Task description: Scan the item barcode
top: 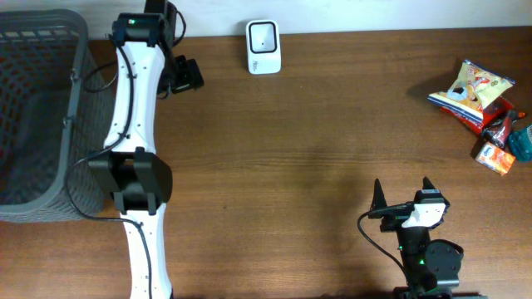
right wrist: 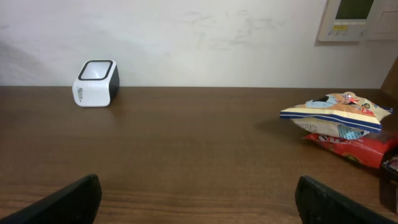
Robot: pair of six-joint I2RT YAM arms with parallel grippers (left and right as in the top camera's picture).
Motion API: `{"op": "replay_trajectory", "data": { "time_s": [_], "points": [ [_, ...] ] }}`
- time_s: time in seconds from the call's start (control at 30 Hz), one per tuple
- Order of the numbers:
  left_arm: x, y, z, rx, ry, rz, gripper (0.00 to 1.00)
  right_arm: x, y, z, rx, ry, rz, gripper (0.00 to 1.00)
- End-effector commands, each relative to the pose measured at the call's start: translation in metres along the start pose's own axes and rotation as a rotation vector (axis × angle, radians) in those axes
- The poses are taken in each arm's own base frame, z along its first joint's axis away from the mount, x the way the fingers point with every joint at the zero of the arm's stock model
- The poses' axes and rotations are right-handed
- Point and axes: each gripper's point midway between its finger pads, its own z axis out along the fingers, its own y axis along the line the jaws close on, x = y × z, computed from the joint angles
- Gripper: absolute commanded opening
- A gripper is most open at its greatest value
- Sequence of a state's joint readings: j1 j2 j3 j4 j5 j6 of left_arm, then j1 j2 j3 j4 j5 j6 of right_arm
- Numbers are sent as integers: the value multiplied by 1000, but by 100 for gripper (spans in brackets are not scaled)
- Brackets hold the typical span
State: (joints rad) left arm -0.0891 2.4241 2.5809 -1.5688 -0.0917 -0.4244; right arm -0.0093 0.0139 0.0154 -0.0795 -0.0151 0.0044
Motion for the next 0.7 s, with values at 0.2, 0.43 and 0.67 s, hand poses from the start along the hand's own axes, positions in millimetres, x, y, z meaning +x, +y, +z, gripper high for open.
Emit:
{"op": "replay_trajectory", "data": {
  "time_s": [0.2,0.43,0.67],
  "points": [
    [72,1,-67,70,-383,197,99,2,1,0,0,-1,10,99],
    [169,47,-71,213,-633,230,99,2,1,0,0,-1,10,99],
    [221,85,-104,349,-949,171,99,2,1,0,-1,-1,10,99]
  ]
}}
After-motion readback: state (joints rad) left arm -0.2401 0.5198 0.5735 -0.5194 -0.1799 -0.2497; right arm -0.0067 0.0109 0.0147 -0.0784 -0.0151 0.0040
